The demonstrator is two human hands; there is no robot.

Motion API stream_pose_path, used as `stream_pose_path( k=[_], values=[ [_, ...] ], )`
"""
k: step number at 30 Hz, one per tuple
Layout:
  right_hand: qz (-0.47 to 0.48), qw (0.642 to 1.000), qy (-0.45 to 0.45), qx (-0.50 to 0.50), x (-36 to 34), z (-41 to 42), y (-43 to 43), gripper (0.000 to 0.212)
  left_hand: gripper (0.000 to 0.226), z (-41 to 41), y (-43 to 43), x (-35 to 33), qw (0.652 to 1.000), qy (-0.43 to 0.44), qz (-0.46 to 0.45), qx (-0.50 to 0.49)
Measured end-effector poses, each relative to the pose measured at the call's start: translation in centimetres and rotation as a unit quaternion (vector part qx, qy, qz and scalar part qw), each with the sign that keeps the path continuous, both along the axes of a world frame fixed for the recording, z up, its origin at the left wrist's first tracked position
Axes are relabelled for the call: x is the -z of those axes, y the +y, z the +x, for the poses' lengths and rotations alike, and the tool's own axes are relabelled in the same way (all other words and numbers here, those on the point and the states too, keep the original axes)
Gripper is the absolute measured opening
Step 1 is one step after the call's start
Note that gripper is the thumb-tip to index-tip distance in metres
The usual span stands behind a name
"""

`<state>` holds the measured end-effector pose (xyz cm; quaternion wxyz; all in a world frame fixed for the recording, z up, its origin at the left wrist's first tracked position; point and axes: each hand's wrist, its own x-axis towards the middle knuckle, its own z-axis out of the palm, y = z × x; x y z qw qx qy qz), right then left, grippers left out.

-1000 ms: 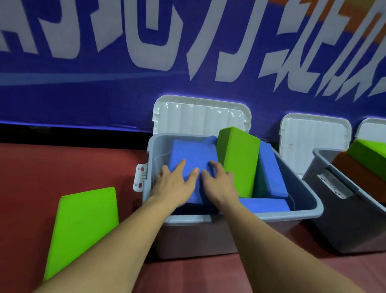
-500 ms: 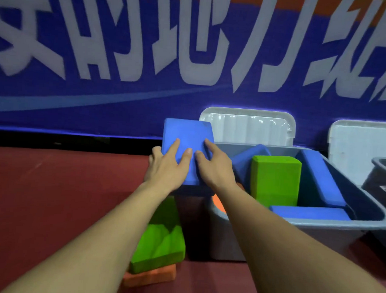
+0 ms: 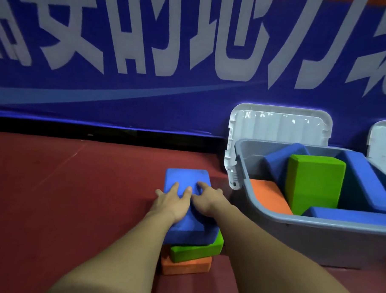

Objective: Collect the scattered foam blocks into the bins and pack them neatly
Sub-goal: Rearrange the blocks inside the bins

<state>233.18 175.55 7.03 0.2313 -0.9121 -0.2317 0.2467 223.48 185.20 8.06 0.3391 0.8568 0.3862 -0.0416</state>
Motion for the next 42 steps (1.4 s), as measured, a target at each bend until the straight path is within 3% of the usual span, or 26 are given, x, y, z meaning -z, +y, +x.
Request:
stream_pose_path(
  k=[4, 9, 16, 24, 34, 39, 42],
  values=[
    [0.009, 0.999, -0.028, 0.012, -0.1, 0.3, -0.1, 0.062, 0.068, 0.2, -0.1, 0.3, 1.0, 0.012, 0.026, 0.008],
    [0.132, 0.986, -0.101, 0.008, -2.5, 1.5, -1.2, 0.051, 0.062, 1.0, 0.4, -0.9, 0.983, -0.081, 0.164, -0.02],
    [0.217, 0.947, -0.229, 0.065, -6.7, 6.0, -7.6, 0.034, 0.057, 6.6, -2.4, -3.3, 0.962, -0.167, 0.212, 0.04],
    [0.094, 0.942, -0.261, 0.189, -5.3, 13.2, -18.0, 0.041, 0.06, 13.2, -11.5, -3.4, 0.946, -0.155, 0.231, 0.165],
    [0.005, 0.942, -0.217, 0.258, -0.8, 17.2, -22.0, 0.082, 0.064, 17.1, -13.9, -1.0, 0.942, -0.092, 0.264, 0.185],
    [0.007, 0.921, -0.288, 0.264, -1.2, 19.8, -22.2, 0.102, 0.068, 18.4, -14.5, -0.7, 0.938, -0.075, 0.282, 0.185],
    [-0.004, 0.918, -0.282, 0.279, -0.4, 20.7, -22.9, 0.1, 0.069, 18.7, -14.7, -0.5, 0.937, -0.074, 0.289, 0.183]
  ],
)
